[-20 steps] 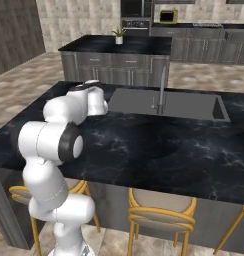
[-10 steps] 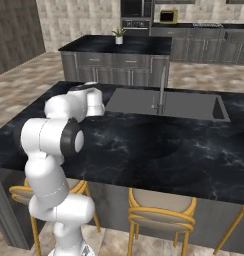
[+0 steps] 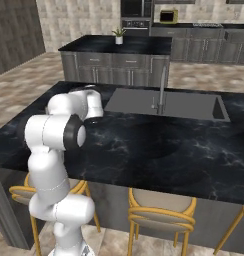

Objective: Take a straw from the drawer in front and place it inside the glass cup on the dining counter.

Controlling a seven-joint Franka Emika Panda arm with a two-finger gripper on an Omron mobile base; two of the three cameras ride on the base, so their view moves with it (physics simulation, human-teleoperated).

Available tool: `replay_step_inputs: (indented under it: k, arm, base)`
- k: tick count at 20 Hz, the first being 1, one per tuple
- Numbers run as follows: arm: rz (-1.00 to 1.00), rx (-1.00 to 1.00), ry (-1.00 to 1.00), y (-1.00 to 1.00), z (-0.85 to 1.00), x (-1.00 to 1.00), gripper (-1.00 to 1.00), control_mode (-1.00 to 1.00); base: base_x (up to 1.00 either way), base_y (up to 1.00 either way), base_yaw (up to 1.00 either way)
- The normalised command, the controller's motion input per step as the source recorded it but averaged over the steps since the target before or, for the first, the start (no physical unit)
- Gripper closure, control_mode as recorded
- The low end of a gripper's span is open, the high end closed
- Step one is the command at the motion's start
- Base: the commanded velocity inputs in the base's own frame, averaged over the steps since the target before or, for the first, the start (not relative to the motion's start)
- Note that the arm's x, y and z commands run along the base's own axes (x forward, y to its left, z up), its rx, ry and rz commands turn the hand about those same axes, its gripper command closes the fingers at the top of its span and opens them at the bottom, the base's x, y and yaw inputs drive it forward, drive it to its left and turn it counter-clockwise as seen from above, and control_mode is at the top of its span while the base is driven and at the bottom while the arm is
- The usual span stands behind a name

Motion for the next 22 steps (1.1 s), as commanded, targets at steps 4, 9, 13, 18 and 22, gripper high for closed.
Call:
replay_step_inputs:
  k: [4,9,13,18,22]
  arm:
    - [0.01,0.00,0.00,0.13,-0.21,0.02,1.00,-1.00]
    - [0.00,0.00,-0.03,0.13,-0.17,0.02,1.00,-1.00]
    - [0.00,0.00,-0.08,0.07,-0.12,0.09,1.00,-1.00]
    - [0.01,0.00,-0.07,0.00,-0.19,0.08,1.00,-1.00]
    - [0.02,0.00,-0.02,0.00,-0.24,0.04,1.00,-1.00]
  base:
    - [0.00,0.00,0.00]
    - [0.00,0.00,0.00]
    - [0.00,0.00,0.00]
    - [0.00,0.00,0.00]
    - [0.00,0.00,0.00]
